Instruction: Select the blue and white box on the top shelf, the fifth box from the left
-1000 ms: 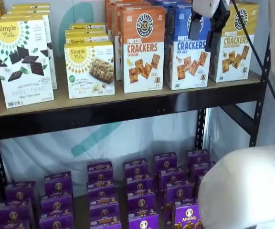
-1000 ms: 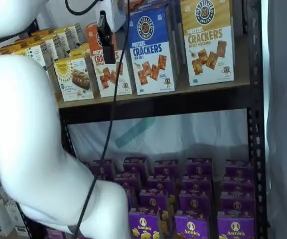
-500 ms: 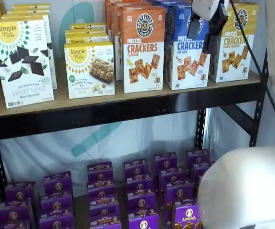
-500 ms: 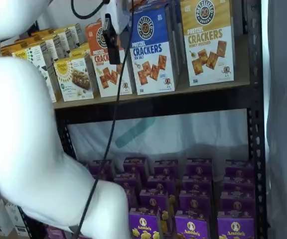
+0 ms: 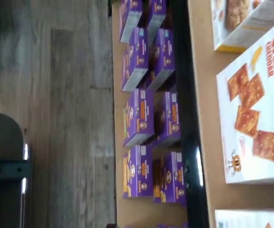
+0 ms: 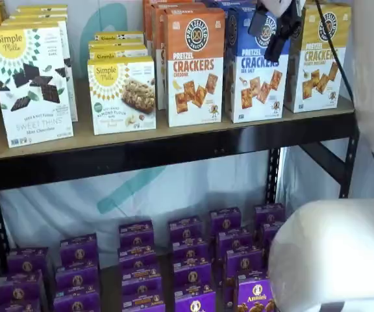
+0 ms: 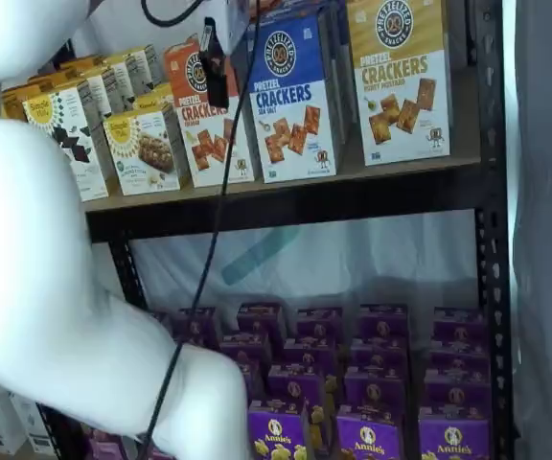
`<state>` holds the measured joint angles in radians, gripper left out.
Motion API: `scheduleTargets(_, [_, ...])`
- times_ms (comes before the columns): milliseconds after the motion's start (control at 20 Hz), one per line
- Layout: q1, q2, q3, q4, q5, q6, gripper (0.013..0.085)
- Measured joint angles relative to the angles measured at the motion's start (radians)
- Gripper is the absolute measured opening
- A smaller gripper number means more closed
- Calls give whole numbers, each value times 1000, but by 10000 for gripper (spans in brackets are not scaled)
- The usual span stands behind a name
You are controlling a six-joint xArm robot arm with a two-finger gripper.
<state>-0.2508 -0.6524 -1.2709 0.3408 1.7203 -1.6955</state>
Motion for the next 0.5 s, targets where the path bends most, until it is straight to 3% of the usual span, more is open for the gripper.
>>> scheduleTargets(500, [-30,73,-120,63,53,12,850])
